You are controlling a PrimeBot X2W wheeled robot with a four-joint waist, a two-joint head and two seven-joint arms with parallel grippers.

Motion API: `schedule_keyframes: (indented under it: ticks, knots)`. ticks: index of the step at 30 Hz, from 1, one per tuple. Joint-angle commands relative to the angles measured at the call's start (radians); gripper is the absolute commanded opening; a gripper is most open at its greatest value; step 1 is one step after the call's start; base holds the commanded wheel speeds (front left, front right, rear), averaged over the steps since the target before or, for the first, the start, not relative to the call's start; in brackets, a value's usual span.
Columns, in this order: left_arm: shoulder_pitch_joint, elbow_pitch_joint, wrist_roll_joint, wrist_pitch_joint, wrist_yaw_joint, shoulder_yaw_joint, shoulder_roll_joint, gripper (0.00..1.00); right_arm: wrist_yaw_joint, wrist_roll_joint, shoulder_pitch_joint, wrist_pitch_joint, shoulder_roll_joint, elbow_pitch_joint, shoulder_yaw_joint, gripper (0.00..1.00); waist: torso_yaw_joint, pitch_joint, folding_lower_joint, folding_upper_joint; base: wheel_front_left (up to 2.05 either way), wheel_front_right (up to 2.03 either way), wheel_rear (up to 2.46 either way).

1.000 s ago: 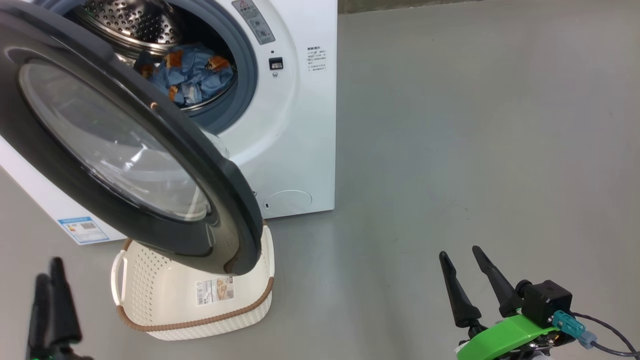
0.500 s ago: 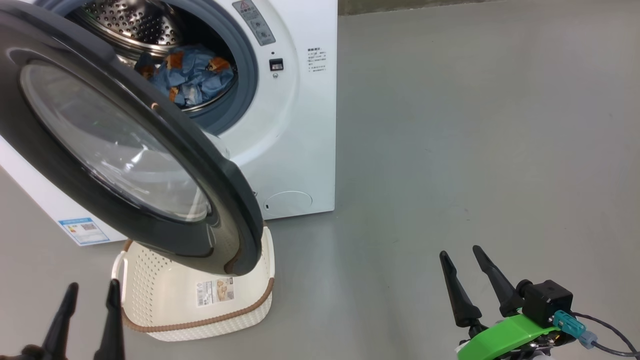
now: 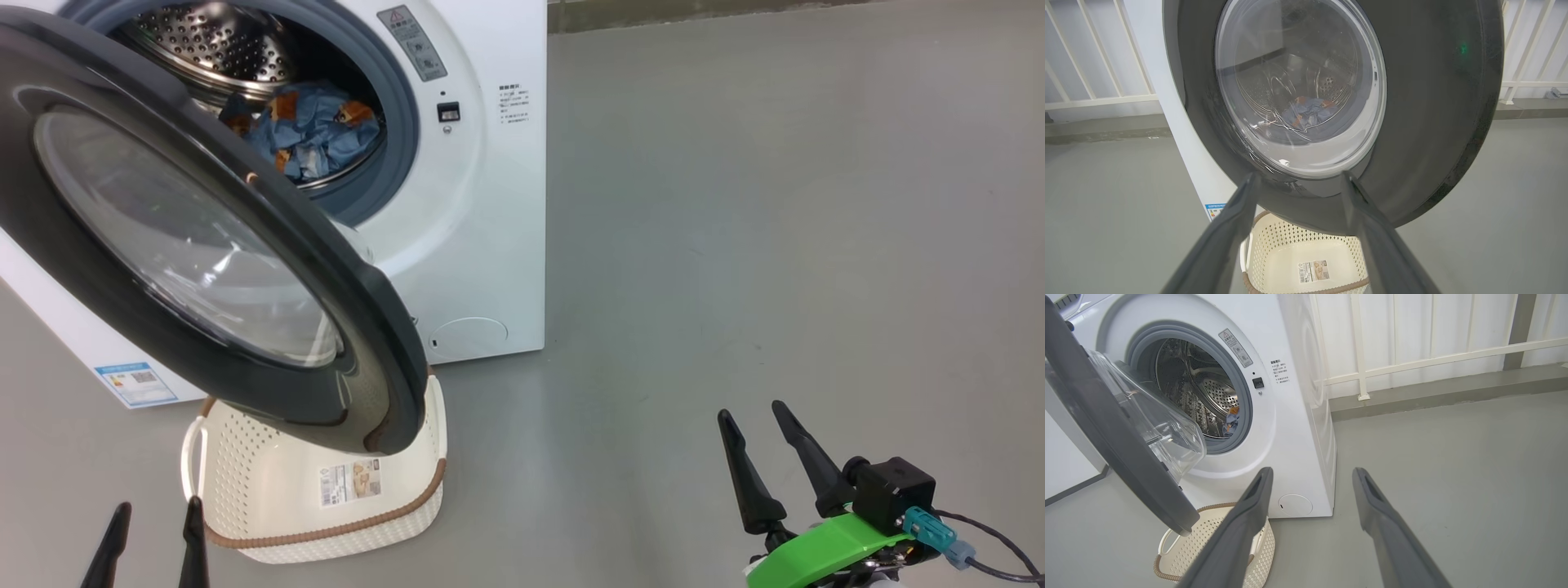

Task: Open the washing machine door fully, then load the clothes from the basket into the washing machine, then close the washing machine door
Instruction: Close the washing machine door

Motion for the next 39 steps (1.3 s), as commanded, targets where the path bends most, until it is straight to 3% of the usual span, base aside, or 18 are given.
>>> schedule_keyframes:
  ticks: [1, 26, 28, 29, 39]
  knots:
    - [-0.026, -0.012, 0.015, -0.008, 0.004, 0.042, 0.01, 1.0, 0.002, -0.003, -0.014, -0.005, 0.001, -0.026, 0.025, 1.0, -0.001, 0.0, 0.0, 0.0, 0.0, 0.0, 0.0]
    - [-0.035, 0.006, 0.075, -0.008, -0.001, 0.082, -0.029, 1.0, 0.002, -0.003, -0.011, -0.005, 0.001, -0.031, 0.024, 1.0, 0.003, -0.003, 0.0, 0.0, 0.0, 0.0, 0.0]
    - [-0.035, 0.004, 0.075, -0.008, -0.002, 0.083, -0.031, 1.0, 0.002, -0.001, -0.011, -0.005, 0.001, -0.03, 0.023, 0.11, 0.003, -0.002, 0.0, 0.0, 0.0, 0.0, 0.0]
    - [-0.035, 0.003, 0.075, -0.008, -0.002, 0.084, -0.031, 1.0, 0.002, 0.001, -0.011, -0.005, 0.001, -0.031, 0.021, 0.0, 0.003, -0.002, 0.0, 0.0, 0.0, 0.0, 0.0]
    - [-0.034, -0.014, 0.064, -0.008, -0.003, 0.086, -0.037, 1.0, 0.002, 0.024, -0.017, -0.005, 0.001, -0.158, 0.01, 0.0, 0.006, 0.002, 0.0, 0.0, 0.0, 0.0, 0.0]
